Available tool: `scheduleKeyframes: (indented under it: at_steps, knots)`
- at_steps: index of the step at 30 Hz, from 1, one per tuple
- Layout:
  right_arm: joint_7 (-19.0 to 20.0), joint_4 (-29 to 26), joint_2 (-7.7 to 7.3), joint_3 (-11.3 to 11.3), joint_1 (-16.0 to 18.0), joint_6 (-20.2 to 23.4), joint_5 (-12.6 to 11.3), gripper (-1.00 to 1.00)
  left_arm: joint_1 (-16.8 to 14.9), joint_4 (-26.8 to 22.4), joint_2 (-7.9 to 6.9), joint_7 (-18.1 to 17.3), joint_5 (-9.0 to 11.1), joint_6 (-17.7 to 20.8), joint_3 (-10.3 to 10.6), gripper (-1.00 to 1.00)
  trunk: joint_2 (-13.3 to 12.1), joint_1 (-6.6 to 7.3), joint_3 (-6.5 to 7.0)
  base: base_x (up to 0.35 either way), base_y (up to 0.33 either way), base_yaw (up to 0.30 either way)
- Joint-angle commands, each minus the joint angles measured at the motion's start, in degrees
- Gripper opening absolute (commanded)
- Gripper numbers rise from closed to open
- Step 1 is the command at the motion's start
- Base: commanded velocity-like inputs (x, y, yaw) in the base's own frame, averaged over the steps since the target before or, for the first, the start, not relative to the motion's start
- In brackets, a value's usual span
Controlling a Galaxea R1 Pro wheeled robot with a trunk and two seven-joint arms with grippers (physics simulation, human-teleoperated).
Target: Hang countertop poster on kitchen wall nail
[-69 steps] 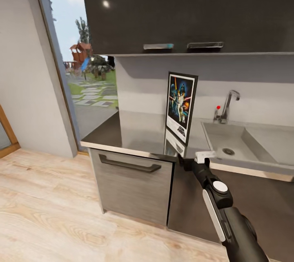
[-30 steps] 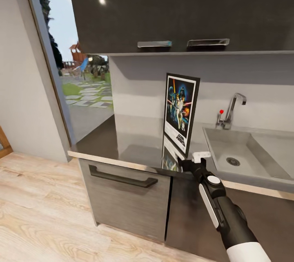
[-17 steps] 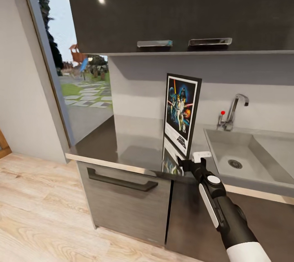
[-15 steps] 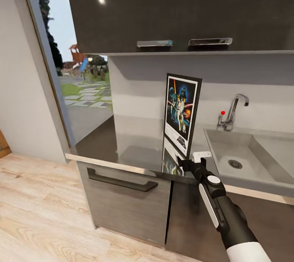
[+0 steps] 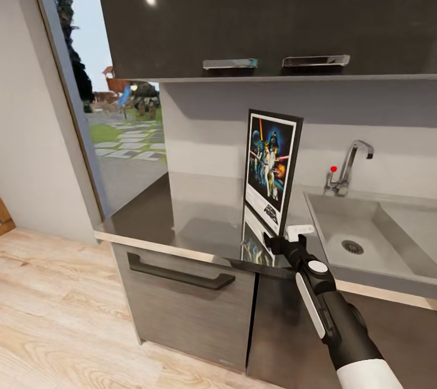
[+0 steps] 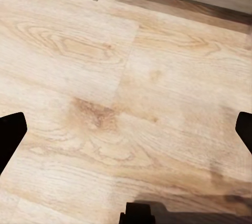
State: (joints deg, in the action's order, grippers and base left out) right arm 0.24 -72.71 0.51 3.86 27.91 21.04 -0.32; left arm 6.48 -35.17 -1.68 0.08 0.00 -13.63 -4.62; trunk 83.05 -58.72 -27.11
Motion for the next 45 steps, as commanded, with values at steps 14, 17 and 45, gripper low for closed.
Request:
scheduleKeyframes:
  at_steps: [14,17,45]
  knots:
    - [0.0,-0.1,0.01,0.0,0.0,0.3,0.0,1.0,0.0,-0.1,0.01,0.0,0.0,-0.1,0.0,1.0,0.0,0.0,-0.05,0.004,0.0,0.0]
    - [0.0,-0.1,0.01,0.0,0.0,0.3,0.0,1.0,0.0,-0.1,0.01,0.0,0.0,-0.1,0.0,1.0,0.0,0.0,-0.05,0.0,0.0,0.0]
    - [0.0,-0.1,0.01,-0.1,0.0,0.3,0.0,-1.0,0.0,-0.1,-0.04,0.0,0.0,-0.1,0.0,1.0,0.0,0.0,-0.05,0.007,0.0,0.0]
